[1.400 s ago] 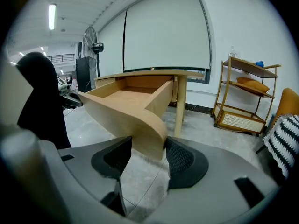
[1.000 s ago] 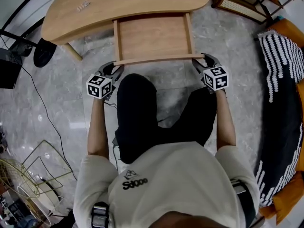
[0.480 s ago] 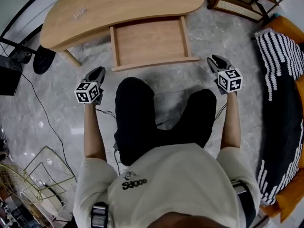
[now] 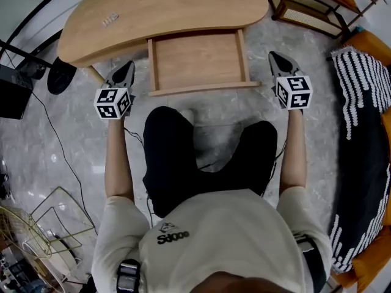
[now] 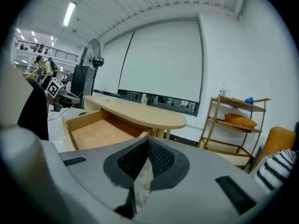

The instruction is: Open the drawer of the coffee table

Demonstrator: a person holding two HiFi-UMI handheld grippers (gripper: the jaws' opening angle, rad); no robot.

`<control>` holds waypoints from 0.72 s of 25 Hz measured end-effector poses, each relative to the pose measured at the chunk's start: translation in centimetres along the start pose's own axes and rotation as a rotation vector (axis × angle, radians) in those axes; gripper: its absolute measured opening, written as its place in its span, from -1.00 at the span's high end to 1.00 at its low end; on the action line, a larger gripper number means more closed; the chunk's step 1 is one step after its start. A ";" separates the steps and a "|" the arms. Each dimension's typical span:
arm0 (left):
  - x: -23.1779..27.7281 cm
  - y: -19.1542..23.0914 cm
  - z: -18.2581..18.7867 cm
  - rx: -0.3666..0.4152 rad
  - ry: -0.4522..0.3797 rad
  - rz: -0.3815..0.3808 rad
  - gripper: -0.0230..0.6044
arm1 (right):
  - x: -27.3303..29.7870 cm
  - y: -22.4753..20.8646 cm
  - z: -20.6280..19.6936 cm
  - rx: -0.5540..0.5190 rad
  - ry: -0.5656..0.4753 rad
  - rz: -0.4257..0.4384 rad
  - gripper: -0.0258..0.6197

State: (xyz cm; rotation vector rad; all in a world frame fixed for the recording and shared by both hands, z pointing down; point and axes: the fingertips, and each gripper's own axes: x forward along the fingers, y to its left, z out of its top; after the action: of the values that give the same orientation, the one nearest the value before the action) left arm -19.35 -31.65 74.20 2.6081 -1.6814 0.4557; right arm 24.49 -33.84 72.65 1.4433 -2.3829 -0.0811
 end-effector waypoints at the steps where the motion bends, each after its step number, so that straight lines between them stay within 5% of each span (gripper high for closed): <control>1: 0.5 -0.2 1.3 0.018 -0.016 -0.006 0.87 | 0.3 0.4 1.3 -0.019 -0.016 0.006 0.90; 8: 2.5 -2.2 8.5 0.122 -0.124 -0.046 0.87 | 1.8 2.5 8.2 -0.128 -0.115 0.023 0.90; 18: 7.3 -1.5 9.9 0.203 -0.139 -0.072 0.87 | 6.6 1.3 9.7 -0.158 -0.121 -0.026 0.90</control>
State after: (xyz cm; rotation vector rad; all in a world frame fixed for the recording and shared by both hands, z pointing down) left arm -12.90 -39.09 66.71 2.8969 -1.6529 0.4762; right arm 17.50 -40.28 65.67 1.4324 -2.3907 -0.3649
